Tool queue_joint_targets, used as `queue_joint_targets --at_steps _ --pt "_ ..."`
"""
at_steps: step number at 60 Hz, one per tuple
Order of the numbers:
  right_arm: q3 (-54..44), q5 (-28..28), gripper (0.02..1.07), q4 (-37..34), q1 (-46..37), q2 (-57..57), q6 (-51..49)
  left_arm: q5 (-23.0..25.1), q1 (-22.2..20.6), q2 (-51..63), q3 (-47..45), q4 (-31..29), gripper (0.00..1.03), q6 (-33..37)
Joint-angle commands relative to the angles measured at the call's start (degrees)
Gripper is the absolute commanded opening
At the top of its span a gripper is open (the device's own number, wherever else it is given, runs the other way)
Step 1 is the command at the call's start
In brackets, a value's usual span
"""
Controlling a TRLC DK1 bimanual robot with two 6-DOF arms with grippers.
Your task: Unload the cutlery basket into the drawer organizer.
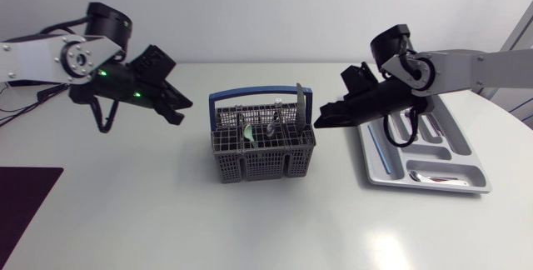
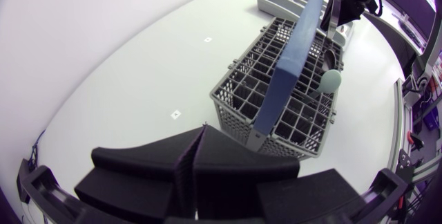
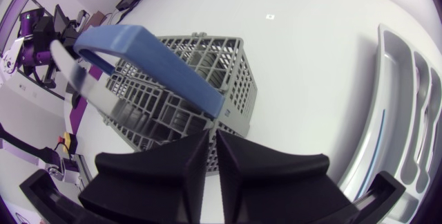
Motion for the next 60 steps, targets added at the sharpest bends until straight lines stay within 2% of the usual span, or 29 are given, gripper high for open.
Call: queue_joint_targets --at_steps 1,6,12,20,27,30,36,41,60 --pt "-2.7 0.8 0.45 0.7 -0.6 -3.5 -1.3 -0.4 0.5 -4.6 -0.2 -3.0 0.2 -1.0" --pt "-4.2 1.1 0.51 0.8 -1.0 -5.7 -2.3 -2.9 -2.2 -8.3 0.0 -5.2 0.2 -2.9" --pt "-6.7 1.1 0.52 0.8 -1.4 -8.8 -3.7 -9.1 -9.8 -10.9 1.1 -8.0 0.22 -5.7" --pt "-9.4 1.1 0.52 0.8 -2.7 -12.3 -5.1 -14.4 -18.8 -10.9 4.8 -11.1 0.23 -9.3" --pt "-11.2 1.0 0.52 0.6 -3.7 -14.3 -6.6 -19.6 -25.1 -8.4 8.0 -13.1 0.3 -11.7" --pt "-12.0 1.0 0.52 0.5 -4.1 -15.0 -7.2 -21.3 -27.2 -6.9 9.4 -14.1 0.3 -12.4" --pt "-13.1 1.0 0.52 0.2 -4.5 -16.6 -7.7 -24.2 -29.9 -4.6 11.3 -15.5 0.3 -13.9" --pt "-13.6 0.9 0.52 -0.2 -4.8 -17.8 -8.1 -25.3 -31.0 -2.1 13.1 -17.5 0.37 -15.3" --pt "-15.1 0.6 0.52 -0.2 -5.2 -18.9 -8.3 -34.4 -36.2 2.9 15.6 -21.1 0.39 -20.5"
